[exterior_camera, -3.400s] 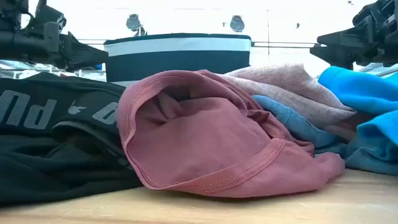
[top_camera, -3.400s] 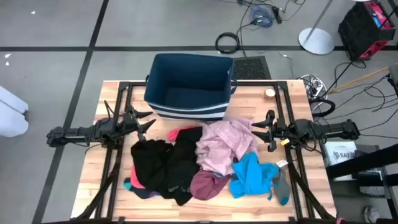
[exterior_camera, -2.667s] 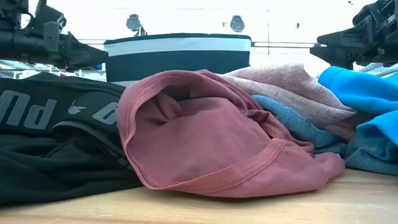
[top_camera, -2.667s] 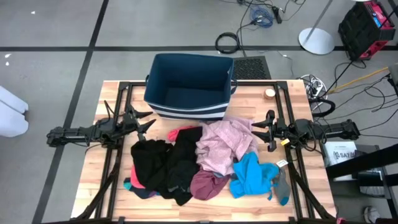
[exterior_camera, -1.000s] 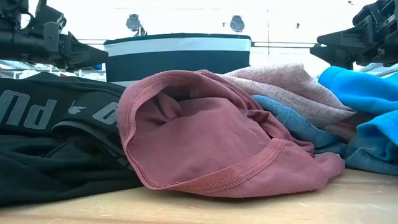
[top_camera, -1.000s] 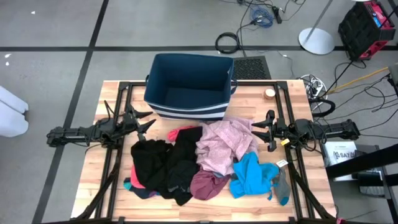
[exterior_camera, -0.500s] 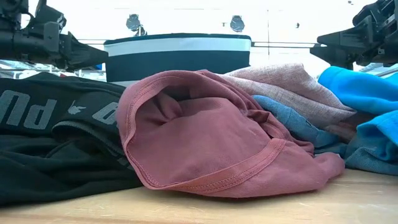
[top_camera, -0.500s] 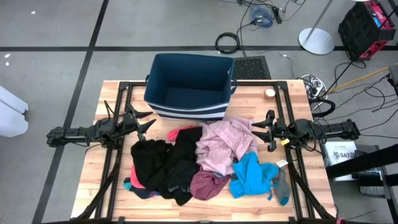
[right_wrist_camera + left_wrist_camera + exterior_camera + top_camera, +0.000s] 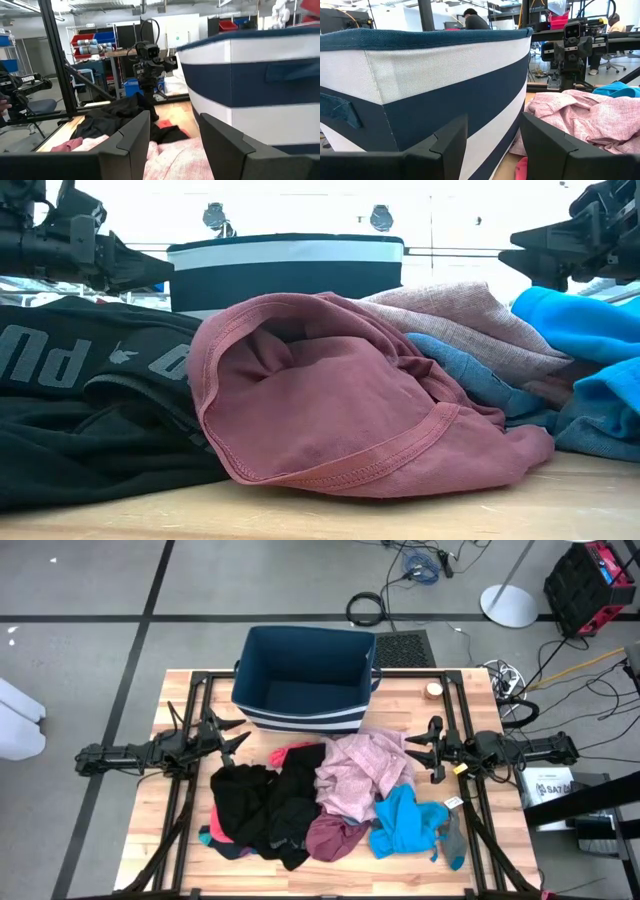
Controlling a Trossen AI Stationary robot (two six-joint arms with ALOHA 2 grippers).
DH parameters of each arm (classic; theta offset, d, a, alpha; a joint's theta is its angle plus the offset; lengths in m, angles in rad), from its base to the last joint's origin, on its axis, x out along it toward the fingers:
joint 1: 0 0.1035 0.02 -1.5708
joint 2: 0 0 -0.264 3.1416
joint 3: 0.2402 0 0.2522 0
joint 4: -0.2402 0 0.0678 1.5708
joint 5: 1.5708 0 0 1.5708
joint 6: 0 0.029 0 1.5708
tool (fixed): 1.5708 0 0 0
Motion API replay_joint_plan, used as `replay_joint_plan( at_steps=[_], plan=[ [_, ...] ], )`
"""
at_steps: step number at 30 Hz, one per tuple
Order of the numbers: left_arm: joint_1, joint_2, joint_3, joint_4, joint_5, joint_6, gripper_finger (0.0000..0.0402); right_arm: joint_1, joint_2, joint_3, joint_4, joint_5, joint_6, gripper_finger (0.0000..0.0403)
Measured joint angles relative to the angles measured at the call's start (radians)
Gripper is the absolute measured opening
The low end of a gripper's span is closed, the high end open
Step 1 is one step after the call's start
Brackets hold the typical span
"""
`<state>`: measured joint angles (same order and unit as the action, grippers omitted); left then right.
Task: Sort clothes
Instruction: Put the pink sock into the blue laundry organizer
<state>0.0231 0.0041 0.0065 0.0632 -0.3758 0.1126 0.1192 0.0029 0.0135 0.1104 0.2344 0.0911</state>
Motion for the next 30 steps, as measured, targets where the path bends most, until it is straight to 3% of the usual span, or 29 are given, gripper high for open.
replay_joint_plan(
  at_steps=[12, 16, 20, 26, 30],
  plan=[
    [0.000, 0.000, 0.000, 0.001, 0.034, -0.013, 0.0191, 0.000, 0.000, 0.000, 0.043, 0.002, 0.132, 0.0160],
    [0.000, 0.000, 0.000, 0.005, 0.053, -0.249, 0.0191, 0.000, 0.000, 0.000, 0.038, 0.002, 0.124, 0.0160],
    [0.000, 0.000, 0.000, 0.007, 0.060, -0.390, 0.0191, 0.000, 0.000, 0.000, 0.036, 0.001, 0.100, 0.0160],
    [0.000, 0.000, 0.003, 0.122, 0.162, -0.475, 0.0191, 0.000, 0.000, 0.000, 0.040, 0.001, 0.058, 0.0160],
    [-0.007, 0.012, 0.068, 0.151, 0.185, -0.461, 0.0191, 0.000, 0.000, 0.000, 0.053, 0.000, 0.043, 0.0160]
  ],
)
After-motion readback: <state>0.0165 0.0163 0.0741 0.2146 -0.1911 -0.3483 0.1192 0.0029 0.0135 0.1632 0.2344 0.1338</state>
